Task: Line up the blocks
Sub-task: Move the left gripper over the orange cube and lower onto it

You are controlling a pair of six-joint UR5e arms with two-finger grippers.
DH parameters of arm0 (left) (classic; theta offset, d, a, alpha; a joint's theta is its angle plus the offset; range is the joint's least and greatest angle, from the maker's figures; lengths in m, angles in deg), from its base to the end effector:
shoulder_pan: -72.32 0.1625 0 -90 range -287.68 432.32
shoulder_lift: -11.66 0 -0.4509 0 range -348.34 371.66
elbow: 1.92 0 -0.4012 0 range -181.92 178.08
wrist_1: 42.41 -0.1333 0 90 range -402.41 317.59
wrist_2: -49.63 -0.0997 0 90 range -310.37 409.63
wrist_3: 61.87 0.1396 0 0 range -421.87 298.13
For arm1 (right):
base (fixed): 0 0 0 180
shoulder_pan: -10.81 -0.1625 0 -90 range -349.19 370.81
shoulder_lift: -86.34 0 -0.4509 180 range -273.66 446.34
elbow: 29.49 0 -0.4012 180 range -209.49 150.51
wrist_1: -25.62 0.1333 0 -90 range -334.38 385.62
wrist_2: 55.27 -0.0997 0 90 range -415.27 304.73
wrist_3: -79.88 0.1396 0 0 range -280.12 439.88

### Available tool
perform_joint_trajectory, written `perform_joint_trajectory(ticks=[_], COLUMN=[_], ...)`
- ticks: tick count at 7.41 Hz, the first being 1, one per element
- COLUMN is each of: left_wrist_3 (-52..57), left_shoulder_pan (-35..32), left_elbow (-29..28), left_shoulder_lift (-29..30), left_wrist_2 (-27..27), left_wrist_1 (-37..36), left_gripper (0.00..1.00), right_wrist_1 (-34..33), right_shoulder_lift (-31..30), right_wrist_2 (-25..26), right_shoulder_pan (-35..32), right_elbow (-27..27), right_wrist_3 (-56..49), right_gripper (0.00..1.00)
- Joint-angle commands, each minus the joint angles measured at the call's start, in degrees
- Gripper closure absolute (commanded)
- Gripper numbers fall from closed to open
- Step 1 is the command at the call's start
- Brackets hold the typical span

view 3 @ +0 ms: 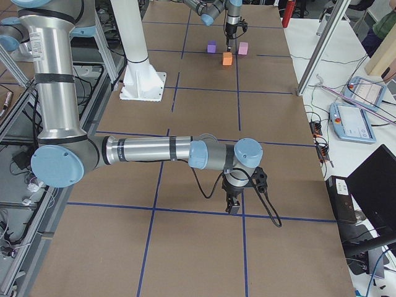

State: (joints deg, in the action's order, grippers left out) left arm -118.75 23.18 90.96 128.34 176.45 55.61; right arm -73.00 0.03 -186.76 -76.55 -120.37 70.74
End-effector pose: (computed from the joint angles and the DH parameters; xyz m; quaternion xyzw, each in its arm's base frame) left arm 0.4195 -0.5608 0.3952 -0.0242 0.4269 -0.0244 0.9037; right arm 0.0168 -0.5223 0.6918 -0.0129 -0.3553 -0.0835 0.9309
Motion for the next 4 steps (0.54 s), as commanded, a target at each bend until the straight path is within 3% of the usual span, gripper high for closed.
perform_joint_trajectory(ticks=[1,4], left_wrist_3=[-1.74,-3.41], left_shoulder_pan=[0.72,1.86], left_elbow=[-1.38,-5.34], left_shoulder_lift=[0.04,1.62], left_wrist_2=[-0.96,-0.87], left_wrist_1=[1.29,3.59], left_gripper=[0.00,0.00], right_wrist_1=[0.00,0.00], right_shoulder_lift=[0.00,0.00], right_wrist_2=[0.00,0.00], right_shoulder_pan=[0.00,0.00], right_elbow=[0.00,0.00], right_wrist_3=[0.00,0.00], right_gripper=[0.00,0.00])
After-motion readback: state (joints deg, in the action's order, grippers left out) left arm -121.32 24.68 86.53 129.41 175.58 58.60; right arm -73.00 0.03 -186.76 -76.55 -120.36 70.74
